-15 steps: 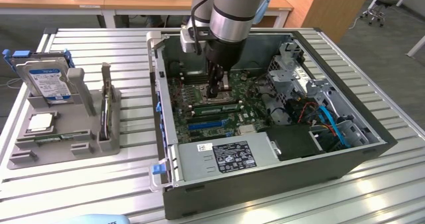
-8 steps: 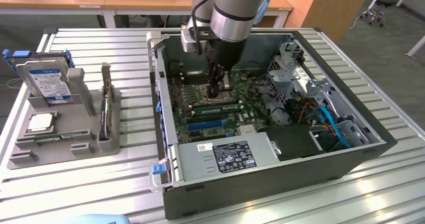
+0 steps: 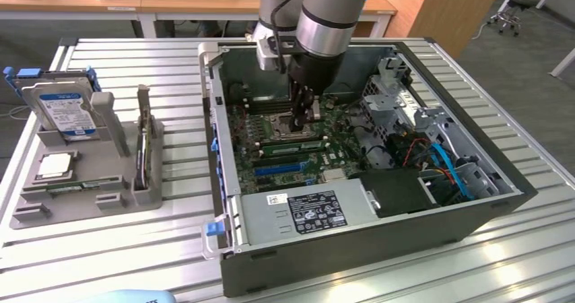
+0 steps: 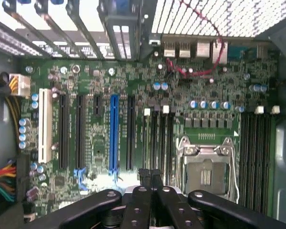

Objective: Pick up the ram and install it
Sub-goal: 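Press down the ram until it locks into place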

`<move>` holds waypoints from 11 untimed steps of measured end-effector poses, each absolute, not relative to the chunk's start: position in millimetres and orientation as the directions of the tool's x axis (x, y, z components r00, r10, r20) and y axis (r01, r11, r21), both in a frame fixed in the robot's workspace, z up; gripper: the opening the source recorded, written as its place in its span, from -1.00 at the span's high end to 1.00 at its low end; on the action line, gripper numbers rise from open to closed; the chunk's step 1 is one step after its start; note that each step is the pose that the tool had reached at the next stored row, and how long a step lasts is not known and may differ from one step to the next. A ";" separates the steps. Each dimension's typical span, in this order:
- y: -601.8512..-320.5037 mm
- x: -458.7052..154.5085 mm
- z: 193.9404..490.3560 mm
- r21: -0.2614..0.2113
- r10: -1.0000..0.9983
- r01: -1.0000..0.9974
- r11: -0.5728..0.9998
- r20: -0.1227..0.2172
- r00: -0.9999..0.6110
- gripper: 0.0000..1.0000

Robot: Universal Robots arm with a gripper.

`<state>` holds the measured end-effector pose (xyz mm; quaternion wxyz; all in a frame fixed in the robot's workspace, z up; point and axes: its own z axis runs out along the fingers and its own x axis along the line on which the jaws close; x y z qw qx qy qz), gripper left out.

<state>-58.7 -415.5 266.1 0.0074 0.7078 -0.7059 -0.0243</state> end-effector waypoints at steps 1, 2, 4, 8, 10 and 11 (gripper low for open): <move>-415.5 -56.3 266.1 0.045 -1.000 -0.999 -0.003 -0.024 0.002 0.80; -415.5 -53.9 266.1 0.045 -1.000 -0.999 -0.003 -0.024 0.002 0.80; -415.5 -49.0 266.1 0.045 -1.000 -0.999 -0.004 -0.024 0.003 0.80; -415.5 -41.2 266.1 0.045 -1.000 -0.999 -0.004 -0.024 0.003 0.80; -415.5 -41.2 266.1 0.045 -1.000 -0.999 -0.004 -0.024 0.003 0.80; -415.5 -41.2 266.1 0.045 -1.000 -0.999 -0.004 -0.024 0.003 0.80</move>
